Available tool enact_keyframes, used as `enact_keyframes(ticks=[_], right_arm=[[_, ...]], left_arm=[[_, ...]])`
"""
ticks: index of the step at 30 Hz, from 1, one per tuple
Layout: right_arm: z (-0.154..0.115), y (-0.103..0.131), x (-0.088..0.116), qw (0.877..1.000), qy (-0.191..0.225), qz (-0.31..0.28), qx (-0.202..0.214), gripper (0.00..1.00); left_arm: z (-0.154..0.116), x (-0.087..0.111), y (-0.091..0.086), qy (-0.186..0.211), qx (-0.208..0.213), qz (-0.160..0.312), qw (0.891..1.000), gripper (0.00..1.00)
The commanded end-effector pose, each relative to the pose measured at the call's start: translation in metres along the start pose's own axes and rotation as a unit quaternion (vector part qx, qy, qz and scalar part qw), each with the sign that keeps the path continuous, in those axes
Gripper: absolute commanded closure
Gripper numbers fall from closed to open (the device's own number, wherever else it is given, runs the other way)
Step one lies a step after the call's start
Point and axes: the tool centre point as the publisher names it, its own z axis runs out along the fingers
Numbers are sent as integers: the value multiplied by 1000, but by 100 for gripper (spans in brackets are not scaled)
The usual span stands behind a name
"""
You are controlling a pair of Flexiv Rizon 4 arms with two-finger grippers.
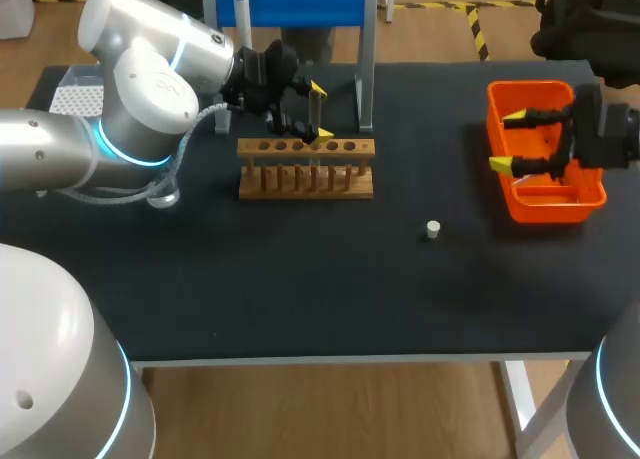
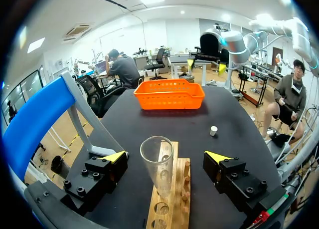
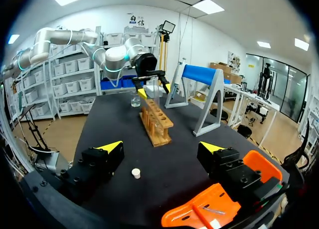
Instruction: Invert the test tube, pick up the pipette, mount the tip to pipette, aspirate from beaker and dispense into the tube, eject the tip, return the pipette, and cap with the stopper.
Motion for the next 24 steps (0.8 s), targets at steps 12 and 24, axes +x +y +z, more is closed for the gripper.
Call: enact_keyframes(ticks=[12, 24], right_arm=[[16, -47, 46, 1000, -10, 22, -2, 0], [33, -69, 63, 1000, -13, 26, 5, 0]], left_arm=[[0, 0, 1, 0, 2, 1, 1000, 0], [0, 0, 1, 0, 2, 1, 1000, 0]])
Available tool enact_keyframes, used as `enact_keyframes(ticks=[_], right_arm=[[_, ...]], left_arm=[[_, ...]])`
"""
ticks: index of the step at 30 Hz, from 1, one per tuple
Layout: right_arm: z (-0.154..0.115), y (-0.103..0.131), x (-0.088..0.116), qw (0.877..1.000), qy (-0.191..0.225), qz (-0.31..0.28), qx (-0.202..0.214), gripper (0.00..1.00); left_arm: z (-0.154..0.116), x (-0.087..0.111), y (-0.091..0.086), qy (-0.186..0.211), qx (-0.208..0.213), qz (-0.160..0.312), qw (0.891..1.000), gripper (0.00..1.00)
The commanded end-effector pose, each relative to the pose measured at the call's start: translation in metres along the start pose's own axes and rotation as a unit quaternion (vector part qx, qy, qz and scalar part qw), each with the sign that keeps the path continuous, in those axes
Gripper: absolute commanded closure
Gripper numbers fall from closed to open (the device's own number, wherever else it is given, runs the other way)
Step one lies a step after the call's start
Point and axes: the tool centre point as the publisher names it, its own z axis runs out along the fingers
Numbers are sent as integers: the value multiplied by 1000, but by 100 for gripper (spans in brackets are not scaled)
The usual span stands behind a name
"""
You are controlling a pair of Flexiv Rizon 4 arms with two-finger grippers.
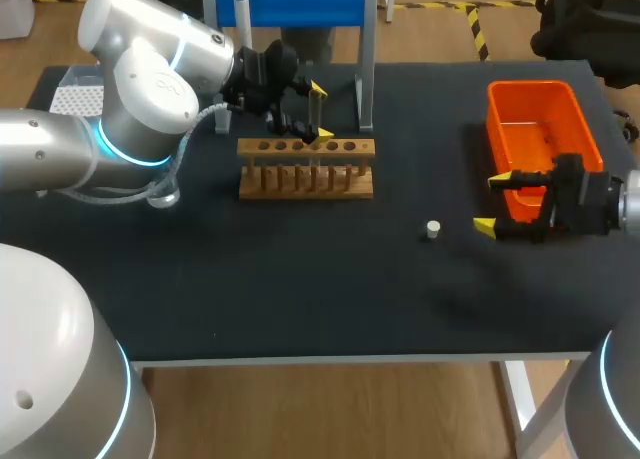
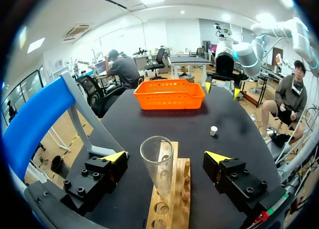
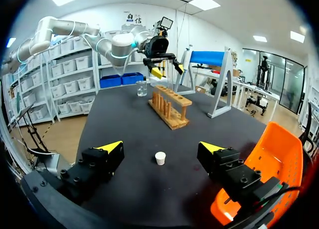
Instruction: Invert the test tube, pick up the pipette, mount the tip to pipette, aspirate from beaker and dispense into the tube, eject the tip, return the pipette, and cap with the stopper.
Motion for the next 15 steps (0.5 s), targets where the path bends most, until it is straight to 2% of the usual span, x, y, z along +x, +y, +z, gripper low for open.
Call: enact_keyframes(ticks=[1, 15], right_arm=[[9, -6, 3, 1000, -5, 0, -1, 0], [32, -33, 21, 1000, 4, -9, 19, 0]], left_arm=[[0, 0, 1, 0, 2, 1, 1000, 0], [0, 0, 1, 0, 2, 1, 1000, 0]])
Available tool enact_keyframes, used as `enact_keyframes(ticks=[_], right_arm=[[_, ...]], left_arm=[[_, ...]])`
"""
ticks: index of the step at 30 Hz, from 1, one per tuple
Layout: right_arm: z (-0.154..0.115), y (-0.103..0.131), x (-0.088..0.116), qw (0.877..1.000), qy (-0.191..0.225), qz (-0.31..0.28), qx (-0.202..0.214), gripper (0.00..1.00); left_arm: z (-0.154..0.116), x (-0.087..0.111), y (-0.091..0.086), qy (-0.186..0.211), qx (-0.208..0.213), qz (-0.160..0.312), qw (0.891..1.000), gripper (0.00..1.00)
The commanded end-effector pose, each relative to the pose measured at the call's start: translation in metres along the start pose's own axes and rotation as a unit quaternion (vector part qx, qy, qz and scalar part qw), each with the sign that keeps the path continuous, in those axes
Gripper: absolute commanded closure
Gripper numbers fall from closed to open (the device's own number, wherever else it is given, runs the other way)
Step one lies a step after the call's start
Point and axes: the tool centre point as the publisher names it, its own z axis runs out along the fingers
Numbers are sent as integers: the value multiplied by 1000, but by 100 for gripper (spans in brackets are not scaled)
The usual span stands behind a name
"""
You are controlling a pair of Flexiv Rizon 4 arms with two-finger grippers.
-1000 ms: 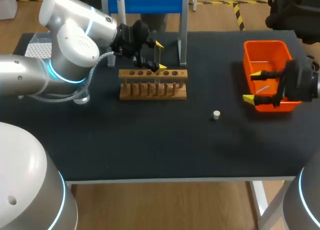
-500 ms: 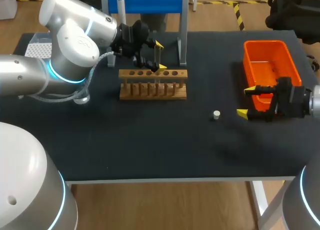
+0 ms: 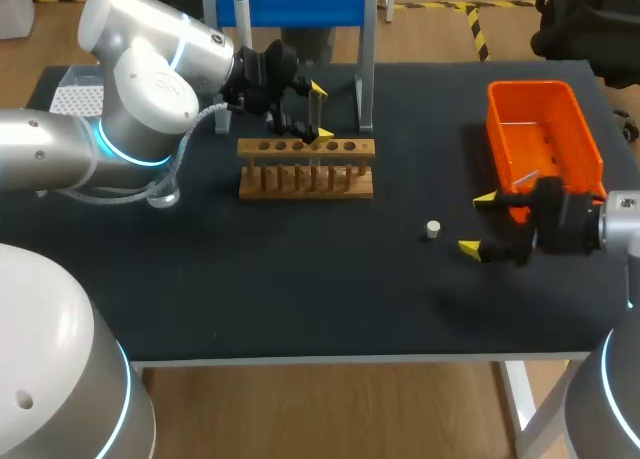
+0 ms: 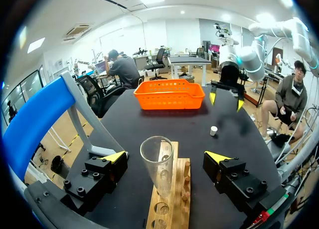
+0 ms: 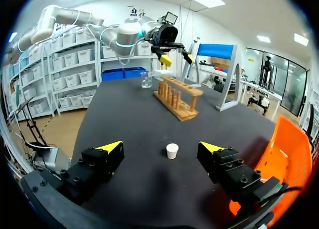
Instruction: Invert the test tube, pick up the pipette, mount the tip to pipette, aspirate from beaker and dispense into the tube, eject the tip, return the pipette, and cap with the stopper.
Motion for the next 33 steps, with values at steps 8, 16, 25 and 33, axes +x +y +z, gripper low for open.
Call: enact_keyframes(ticks=[8, 16, 25, 33], right_arm=[[21, -13, 1, 1000, -8, 15, 3, 0], [34, -18, 0, 1000, -22, 20, 0, 0], [44, -17, 3, 999, -25, 20, 0, 0], [52, -13, 1, 999, -31, 23, 1, 0]], left_arm=[[0, 0, 1, 0, 2, 1, 1000, 0], [0, 0, 1, 0, 2, 1, 1000, 0], [0, 0, 1, 0, 2, 1, 1000, 0], [0, 0, 1, 0, 2, 1, 1000, 0]])
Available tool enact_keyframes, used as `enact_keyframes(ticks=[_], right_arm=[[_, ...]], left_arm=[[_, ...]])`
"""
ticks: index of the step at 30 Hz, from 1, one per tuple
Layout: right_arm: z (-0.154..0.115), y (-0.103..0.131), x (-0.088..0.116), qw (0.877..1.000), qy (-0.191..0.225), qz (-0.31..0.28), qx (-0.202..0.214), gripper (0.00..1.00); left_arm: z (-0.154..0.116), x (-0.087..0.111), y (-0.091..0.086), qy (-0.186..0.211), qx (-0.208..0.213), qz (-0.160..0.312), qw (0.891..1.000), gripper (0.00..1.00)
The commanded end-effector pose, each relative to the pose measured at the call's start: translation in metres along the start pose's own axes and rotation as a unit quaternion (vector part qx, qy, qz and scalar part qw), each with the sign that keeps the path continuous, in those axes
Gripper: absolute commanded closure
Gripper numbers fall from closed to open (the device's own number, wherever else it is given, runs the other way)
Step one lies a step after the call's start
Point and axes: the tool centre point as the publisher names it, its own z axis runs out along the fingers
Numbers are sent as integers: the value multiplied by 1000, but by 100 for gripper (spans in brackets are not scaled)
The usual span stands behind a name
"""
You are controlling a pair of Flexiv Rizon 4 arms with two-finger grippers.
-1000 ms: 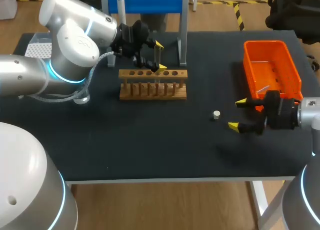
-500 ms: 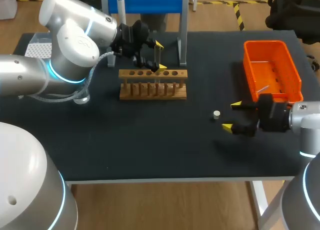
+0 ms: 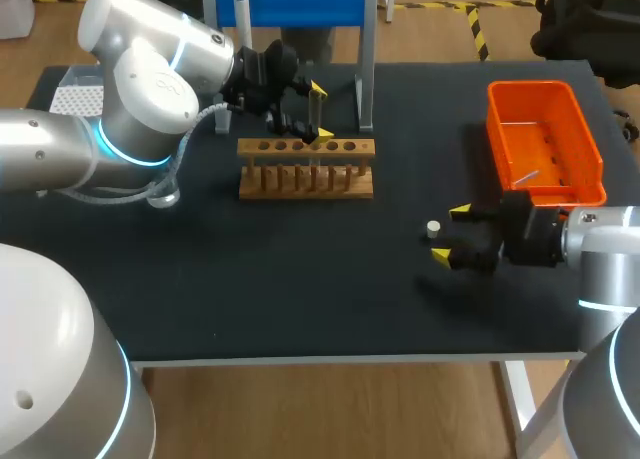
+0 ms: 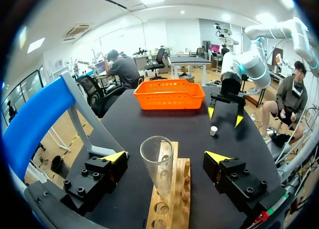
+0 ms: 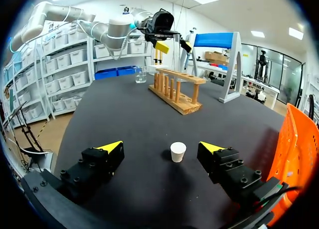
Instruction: Invert the test tube, pick up the pipette, mount the tip to pipette, aspirate from beaker and dispense into the tube, eject the tip, return the pipette, and cap with the stopper.
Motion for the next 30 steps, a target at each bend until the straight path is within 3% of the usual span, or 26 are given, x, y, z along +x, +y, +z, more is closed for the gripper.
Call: enact_keyframes(ticks=[1, 5, 8, 16, 22, 30], right_arm=[[6, 2, 0, 1000, -7, 1, -1, 0], [9, 3, -3, 1000, -11, 4, -2, 2], [11, 2, -4, 1000, -14, 7, -2, 9], [15, 1, -8, 1000, -18, 12, -1, 8], [19, 0, -12, 1000, -19, 16, -1, 18], [23, -2, -15, 1000, -23, 18, 0, 18]], left_arm=[[0, 0, 1, 0, 2, 1, 1000, 0], [0, 0, 1, 0, 2, 1, 1000, 0], [0, 0, 1, 0, 2, 1, 1000, 0], [0, 0, 1, 0, 2, 1, 1000, 0], [0, 0, 1, 0, 2, 1, 1000, 0], [0, 0, 1, 0, 2, 1, 1000, 0]])
